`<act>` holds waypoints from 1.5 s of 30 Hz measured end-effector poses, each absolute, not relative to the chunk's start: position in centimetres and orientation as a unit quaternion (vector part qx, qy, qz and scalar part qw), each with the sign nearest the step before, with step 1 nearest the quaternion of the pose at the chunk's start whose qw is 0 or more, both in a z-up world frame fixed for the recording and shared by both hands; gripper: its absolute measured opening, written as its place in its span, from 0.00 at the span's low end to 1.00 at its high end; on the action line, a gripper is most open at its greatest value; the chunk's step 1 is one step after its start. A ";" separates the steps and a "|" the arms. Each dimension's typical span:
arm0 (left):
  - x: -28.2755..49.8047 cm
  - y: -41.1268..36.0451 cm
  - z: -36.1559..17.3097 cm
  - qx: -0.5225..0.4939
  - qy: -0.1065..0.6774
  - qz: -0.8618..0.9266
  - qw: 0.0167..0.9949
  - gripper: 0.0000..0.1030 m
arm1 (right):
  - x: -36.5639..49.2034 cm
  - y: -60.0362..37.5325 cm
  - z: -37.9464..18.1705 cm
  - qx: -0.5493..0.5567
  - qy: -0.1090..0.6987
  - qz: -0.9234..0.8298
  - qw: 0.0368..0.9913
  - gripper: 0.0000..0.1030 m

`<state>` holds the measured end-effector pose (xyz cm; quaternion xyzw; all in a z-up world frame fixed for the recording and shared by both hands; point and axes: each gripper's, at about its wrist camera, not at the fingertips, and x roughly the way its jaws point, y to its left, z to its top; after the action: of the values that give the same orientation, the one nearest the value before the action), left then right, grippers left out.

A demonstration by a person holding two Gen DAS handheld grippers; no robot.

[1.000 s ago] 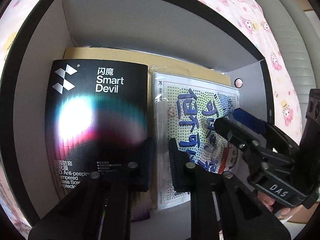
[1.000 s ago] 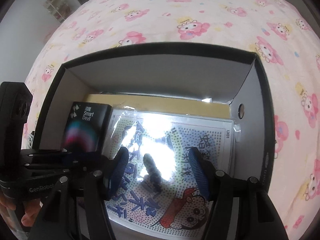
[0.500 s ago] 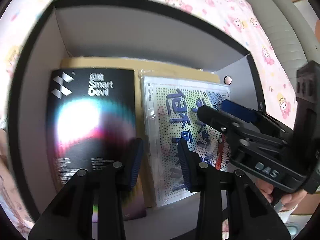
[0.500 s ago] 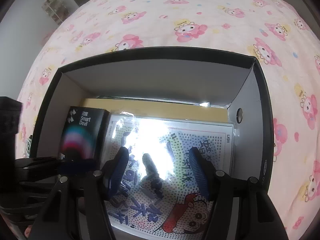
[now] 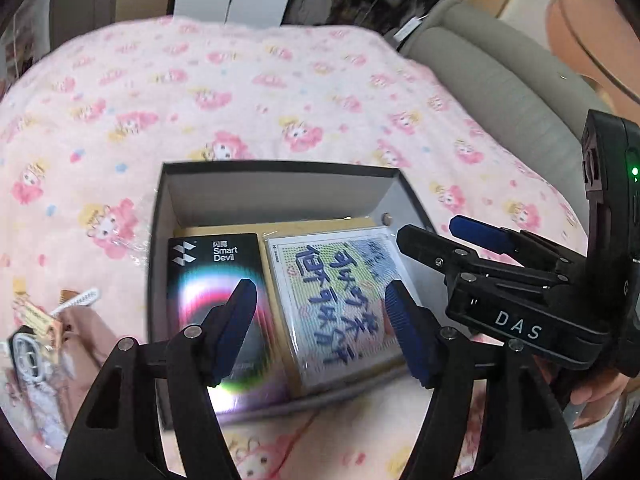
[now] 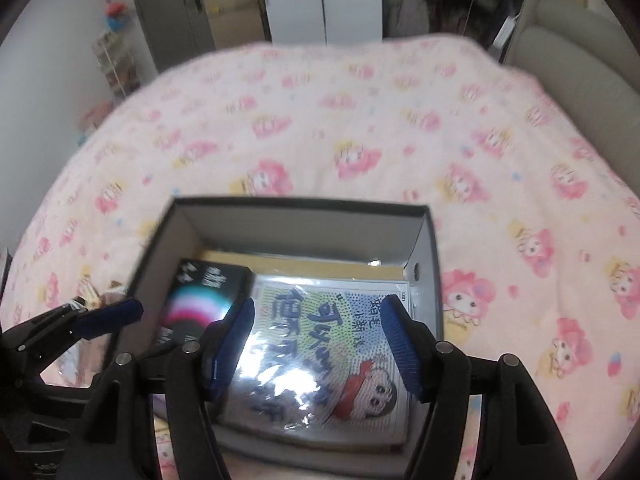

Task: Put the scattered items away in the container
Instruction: 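Withdraw the left gripper from the shoebox toward the scattered items, then grasp the clear phone case with the left gripper and lift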

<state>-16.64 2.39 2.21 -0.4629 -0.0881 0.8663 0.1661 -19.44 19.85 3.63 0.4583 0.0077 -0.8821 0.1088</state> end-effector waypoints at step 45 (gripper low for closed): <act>-1.7 -28.9 -7.3 -0.468 -0.336 0.816 0.051 0.55 | -8.5 -7.3 -5.9 0.580 0.016 -0.752 0.314 0.63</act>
<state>-1.71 -28.94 -7.26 -0.4678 -0.3363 0.8158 0.0510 -8.54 -7.28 -5.88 0.5800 0.0158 -0.7516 0.3139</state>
